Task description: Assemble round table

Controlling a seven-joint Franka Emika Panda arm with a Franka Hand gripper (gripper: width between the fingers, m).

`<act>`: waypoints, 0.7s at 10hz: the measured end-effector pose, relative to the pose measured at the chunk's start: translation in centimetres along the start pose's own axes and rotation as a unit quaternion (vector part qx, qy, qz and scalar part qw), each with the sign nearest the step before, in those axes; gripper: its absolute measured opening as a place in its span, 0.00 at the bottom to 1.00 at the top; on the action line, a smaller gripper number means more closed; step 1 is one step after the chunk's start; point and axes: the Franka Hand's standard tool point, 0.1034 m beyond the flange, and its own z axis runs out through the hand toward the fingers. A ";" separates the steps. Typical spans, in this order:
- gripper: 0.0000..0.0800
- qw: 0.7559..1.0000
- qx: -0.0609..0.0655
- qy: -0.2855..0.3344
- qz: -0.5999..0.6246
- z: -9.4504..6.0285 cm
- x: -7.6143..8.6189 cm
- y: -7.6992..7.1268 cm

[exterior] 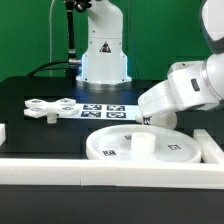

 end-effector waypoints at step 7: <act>0.81 1.000 0.000 0.021 -0.001 0.9 1.6 0.2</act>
Offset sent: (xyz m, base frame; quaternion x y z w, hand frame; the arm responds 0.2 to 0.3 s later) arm -0.0027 -0.0042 -0.0237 -0.0122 0.0255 -0.0042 0.9996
